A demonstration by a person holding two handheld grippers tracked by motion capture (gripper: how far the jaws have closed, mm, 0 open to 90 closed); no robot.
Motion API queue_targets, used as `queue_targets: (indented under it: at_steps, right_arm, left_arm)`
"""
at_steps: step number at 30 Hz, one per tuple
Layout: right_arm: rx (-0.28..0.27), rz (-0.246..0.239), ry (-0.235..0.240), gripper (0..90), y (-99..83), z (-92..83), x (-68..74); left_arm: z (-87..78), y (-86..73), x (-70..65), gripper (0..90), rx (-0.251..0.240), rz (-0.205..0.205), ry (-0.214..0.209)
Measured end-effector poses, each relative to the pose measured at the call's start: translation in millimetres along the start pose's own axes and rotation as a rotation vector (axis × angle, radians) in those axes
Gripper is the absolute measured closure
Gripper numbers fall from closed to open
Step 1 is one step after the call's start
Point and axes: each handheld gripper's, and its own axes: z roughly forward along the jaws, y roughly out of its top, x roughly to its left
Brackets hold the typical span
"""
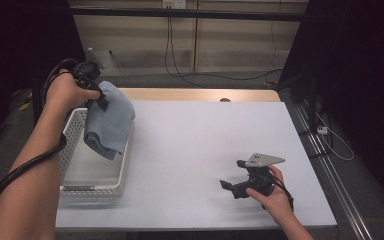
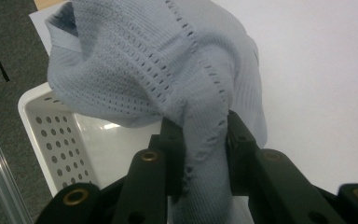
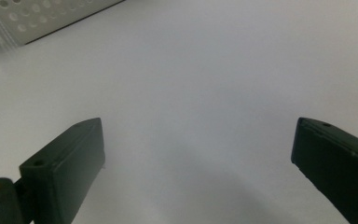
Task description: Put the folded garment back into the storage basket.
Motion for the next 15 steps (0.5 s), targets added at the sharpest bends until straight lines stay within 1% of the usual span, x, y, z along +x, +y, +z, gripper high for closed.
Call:
queue_targets:
  at_steps: [9,10,15]
  right_arm:
    - [0.003,-0.004,0.001,2.4,-0.4,0.7,0.9]
    - [0.002,-0.002,0.000,2.4,-0.4,0.7,0.7]
    - [0.006,-0.002,0.000,2.4,-1.0,1.4,0.5]
  left_arm:
    - [9.0,-8.0,4.8,73.9,0.018,-0.010,-0.019]
    - [9.9,-9.1,5.0,73.8,0.012,-0.014,-0.021]
    - [14.0,-13.7,6.8,73.8,0.018,-0.016,-0.027]
